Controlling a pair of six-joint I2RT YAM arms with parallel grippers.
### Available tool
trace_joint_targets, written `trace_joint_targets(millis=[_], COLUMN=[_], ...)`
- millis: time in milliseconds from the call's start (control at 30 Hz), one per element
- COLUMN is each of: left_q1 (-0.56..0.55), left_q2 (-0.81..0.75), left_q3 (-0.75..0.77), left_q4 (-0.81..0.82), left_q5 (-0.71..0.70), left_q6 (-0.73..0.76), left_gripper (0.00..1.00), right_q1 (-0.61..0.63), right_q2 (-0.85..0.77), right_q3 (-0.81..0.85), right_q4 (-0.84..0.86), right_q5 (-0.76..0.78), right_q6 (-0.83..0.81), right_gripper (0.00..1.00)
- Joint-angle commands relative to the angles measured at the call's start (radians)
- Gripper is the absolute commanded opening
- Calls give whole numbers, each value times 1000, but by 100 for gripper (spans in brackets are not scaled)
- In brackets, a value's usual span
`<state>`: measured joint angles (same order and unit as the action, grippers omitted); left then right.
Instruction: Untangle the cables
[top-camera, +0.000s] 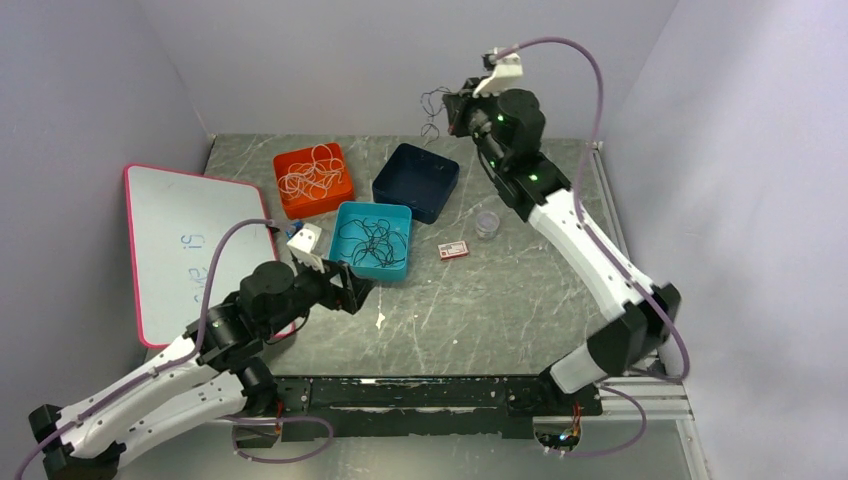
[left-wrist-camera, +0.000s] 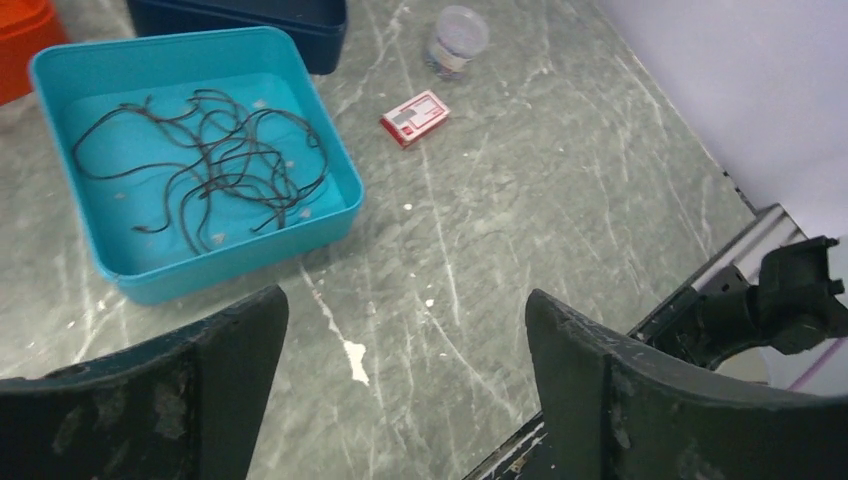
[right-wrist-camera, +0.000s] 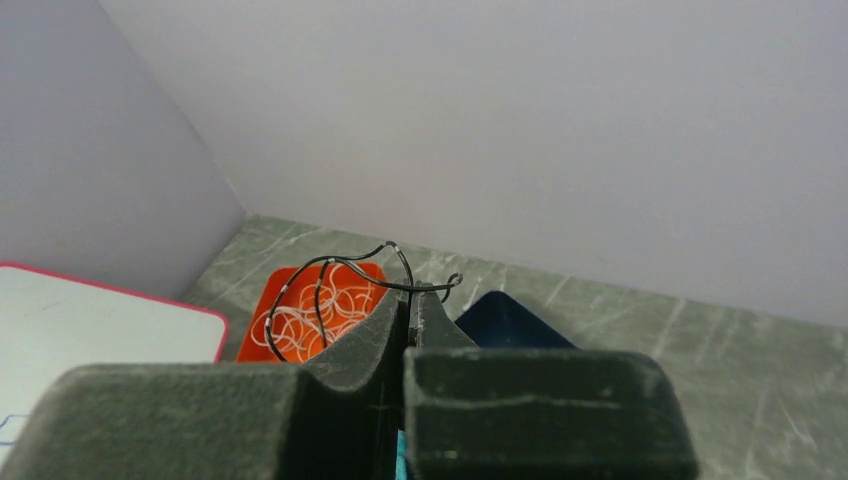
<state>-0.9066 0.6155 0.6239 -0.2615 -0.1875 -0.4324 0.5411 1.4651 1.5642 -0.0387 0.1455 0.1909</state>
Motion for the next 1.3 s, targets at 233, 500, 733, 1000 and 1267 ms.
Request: trace_joint_targets(millis=[233, 500, 733, 1000, 1267], left_q1=[-1, 0, 0, 0, -1], left_q2=[-52, -56, -56, -50, -42], left_q3=[88, 97, 96, 90, 82], left_q4=[-230, -263, -287, -286, -283], left_q5=[-255, -285, -307, -324, -325], left_q6=[-57, -63, -69, -68, -65], left_gripper=[95, 95, 95, 95, 95], right_q1=[-22, -74, -105, -117, -122], right_q2=[308, 440, 530, 624, 640], right_q3=[184, 247, 264, 283, 212], right_q4=[173, 208, 244, 236, 233], right_q5=[-122, -146, -197, -241, -245], right_q6=[-32, -20, 0, 8, 15], right_gripper=[0, 0, 0, 0, 0])
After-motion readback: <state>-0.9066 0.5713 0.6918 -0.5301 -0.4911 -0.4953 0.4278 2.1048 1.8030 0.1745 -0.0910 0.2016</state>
